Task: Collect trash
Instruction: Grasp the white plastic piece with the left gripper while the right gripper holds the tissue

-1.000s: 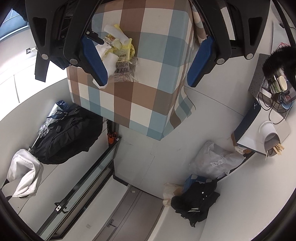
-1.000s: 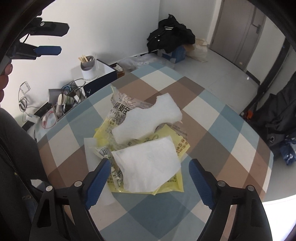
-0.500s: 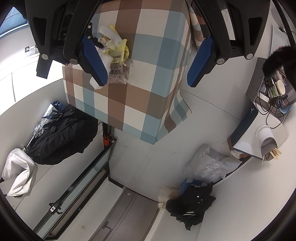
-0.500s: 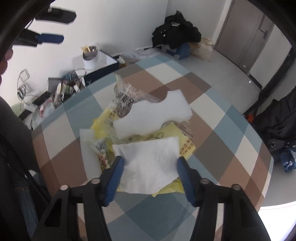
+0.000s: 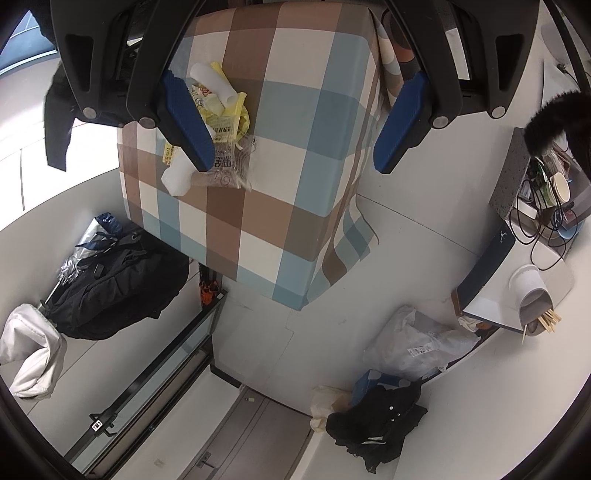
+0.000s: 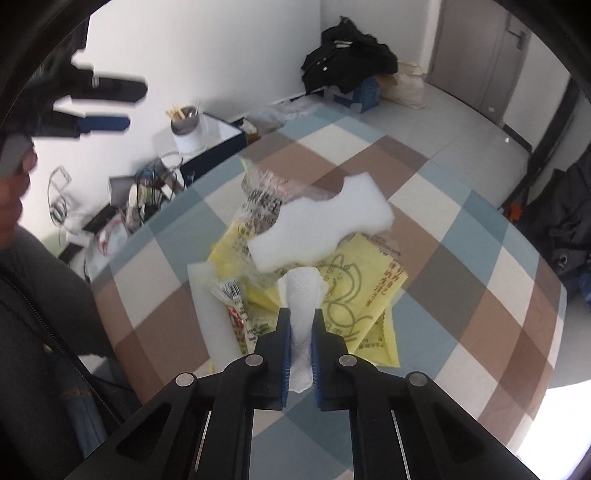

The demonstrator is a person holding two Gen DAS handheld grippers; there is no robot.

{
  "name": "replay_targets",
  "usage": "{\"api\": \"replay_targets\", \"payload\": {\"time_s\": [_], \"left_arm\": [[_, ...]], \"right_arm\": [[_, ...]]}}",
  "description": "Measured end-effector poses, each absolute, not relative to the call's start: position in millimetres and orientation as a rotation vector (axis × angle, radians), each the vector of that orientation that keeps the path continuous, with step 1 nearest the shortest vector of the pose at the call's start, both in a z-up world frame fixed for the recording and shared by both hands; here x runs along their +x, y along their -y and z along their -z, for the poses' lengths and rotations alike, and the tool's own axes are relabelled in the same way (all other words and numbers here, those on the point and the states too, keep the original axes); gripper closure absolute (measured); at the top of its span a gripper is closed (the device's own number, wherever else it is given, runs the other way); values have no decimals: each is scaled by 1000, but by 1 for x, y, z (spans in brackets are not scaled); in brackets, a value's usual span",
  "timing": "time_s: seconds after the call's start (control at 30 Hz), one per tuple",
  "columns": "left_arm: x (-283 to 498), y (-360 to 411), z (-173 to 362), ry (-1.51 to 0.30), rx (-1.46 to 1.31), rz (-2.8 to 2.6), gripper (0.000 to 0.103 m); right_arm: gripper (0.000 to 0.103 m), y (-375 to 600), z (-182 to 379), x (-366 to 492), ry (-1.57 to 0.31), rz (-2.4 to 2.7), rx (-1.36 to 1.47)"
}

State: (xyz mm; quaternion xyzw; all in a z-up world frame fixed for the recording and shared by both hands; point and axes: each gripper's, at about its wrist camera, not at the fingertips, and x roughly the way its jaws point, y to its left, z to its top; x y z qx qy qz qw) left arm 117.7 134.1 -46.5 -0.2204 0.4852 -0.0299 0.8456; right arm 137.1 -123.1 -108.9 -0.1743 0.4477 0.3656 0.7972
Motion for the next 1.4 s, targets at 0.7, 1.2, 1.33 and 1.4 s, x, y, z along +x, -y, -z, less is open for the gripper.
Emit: {"api": "replay_targets", "payload": {"time_s": [0.7,1.2,1.33,1.4], "left_arm": [[106,-39,95,-1255,-288,220,17],[103,-25,116,-1277,-252,147,26],[104,-18,116,-1274,-227,165,46],[104,-18,115,-1274,-239,182,57]], "right_arm": [[95,203,61,126,-856,-660,-73],[95,241,51,119,-819,-647,-1],[95,244,50,117,-817,-650,0],[95,245,50,116,-819,-649,-3]]}}
